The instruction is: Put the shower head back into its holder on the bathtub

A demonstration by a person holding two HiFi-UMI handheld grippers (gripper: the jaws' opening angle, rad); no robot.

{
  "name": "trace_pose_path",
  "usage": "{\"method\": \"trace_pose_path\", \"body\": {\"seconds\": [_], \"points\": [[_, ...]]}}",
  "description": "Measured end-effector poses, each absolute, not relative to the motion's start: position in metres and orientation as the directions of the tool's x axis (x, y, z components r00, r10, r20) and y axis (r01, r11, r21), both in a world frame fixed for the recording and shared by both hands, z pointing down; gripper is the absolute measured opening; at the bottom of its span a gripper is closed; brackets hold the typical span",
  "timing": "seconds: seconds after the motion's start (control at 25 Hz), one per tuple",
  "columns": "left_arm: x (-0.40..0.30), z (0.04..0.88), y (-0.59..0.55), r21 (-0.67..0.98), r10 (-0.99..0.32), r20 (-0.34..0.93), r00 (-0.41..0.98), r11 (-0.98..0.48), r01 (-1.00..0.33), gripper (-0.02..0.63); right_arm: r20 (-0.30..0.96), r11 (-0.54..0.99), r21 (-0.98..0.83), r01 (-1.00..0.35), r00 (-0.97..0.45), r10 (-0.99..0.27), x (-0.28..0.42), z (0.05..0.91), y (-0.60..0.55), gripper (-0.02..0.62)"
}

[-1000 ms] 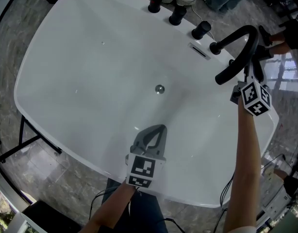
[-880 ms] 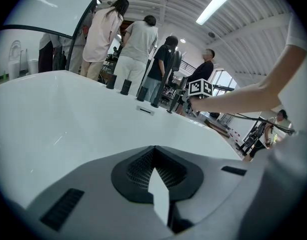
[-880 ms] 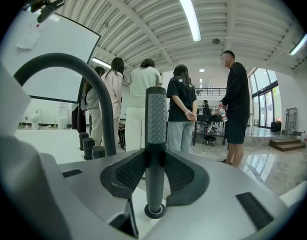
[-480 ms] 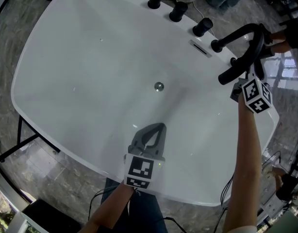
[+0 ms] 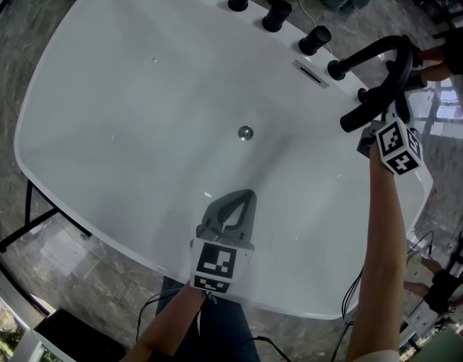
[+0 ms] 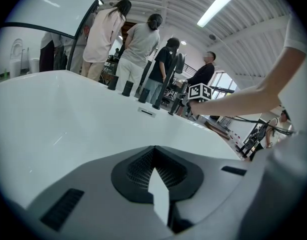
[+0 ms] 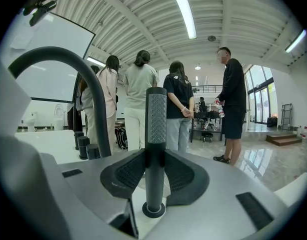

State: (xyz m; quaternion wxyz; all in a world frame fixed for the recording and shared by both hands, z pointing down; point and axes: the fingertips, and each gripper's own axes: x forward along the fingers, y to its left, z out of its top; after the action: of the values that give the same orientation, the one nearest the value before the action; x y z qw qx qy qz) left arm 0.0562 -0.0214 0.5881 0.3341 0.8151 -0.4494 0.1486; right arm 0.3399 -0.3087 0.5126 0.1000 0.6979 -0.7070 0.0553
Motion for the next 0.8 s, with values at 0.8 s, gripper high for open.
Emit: {"method": "trace_pose_path", "body": {"seconds": [0.8], "points": [[0.059, 0.589, -0.024, 0.418, -0.637, 0.543, 0.547, -0.361, -0.834, 0.002, 0.249, 0.005, 0.029, -1.0, 0.002, -0.969, 0.344, 0.534, -0.301, 0.124]]}}
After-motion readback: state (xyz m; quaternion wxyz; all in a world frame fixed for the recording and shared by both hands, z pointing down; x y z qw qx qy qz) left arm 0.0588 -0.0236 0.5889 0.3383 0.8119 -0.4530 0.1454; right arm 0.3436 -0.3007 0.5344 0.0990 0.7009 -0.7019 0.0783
